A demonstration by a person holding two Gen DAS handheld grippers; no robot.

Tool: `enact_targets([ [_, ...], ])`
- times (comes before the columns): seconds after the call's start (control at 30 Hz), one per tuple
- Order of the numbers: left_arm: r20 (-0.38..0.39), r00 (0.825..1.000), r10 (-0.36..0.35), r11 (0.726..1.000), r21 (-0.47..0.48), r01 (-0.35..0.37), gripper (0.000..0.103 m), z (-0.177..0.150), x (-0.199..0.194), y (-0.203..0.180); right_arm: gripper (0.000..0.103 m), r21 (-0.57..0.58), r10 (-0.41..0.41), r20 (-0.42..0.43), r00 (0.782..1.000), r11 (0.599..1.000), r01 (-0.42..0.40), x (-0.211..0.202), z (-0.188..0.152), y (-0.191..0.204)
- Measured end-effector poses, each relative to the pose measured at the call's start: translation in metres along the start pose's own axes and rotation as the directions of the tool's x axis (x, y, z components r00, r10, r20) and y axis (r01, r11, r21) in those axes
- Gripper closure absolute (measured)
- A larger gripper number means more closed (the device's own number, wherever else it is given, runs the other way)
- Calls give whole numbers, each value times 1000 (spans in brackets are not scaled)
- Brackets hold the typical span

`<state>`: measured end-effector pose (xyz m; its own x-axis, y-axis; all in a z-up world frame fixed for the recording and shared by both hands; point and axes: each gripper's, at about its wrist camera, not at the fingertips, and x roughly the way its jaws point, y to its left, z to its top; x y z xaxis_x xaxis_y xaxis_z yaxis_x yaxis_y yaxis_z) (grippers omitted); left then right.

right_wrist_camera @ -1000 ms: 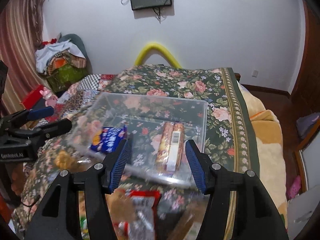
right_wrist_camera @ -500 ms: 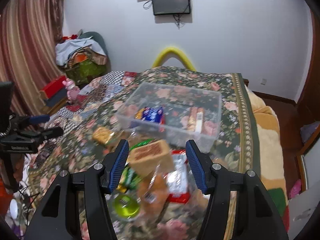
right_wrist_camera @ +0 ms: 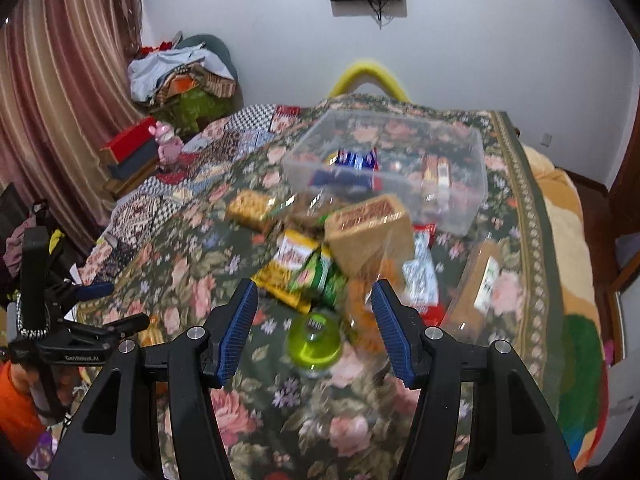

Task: Organize snacks
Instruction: 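Grasp the rice-cracker packet with left tool while right tool grasps green bottle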

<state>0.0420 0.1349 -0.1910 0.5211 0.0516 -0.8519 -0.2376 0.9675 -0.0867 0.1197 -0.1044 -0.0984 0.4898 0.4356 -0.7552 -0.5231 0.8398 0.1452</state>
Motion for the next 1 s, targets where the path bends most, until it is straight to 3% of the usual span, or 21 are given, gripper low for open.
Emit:
enact_targets([
  [0.2,-74,996,-54,996,-78,48,20,-31,15,14,47,14,25,-66,997,1000,-24,13,-17,7],
  [0.33,-114,986,-122,989,-101,111,23,-44,25,17,51,15,25,-116,993,1000,-23,28,-24,12],
  [0.47,-120,981,-151,984,-116,137,27,-47,32,17,60,32,27,-158,987,999,-22,44,-26,13],
  [0.63,-129,973,-193,971,-165,171,36,-47,45,21,61,39,-9,-183,983,999,17,57,-26,9],
  [0.73,-116,978,-176,976,-153,158,43,-46,47,22,61,42,-26,-196,980,999,34,63,-25,8],
  [0.83,-97,981,-168,979,-137,154,51,-47,45,21,61,41,-43,-205,978,998,53,69,-25,7],
  [0.97,-78,975,-208,970,-146,195,70,-46,41,24,60,44,-55,-222,974,997,67,78,-22,6],
  [1.0,-72,976,-204,971,-140,192,70,-45,39,25,60,46,-57,-222,973,997,69,80,-21,7],
])
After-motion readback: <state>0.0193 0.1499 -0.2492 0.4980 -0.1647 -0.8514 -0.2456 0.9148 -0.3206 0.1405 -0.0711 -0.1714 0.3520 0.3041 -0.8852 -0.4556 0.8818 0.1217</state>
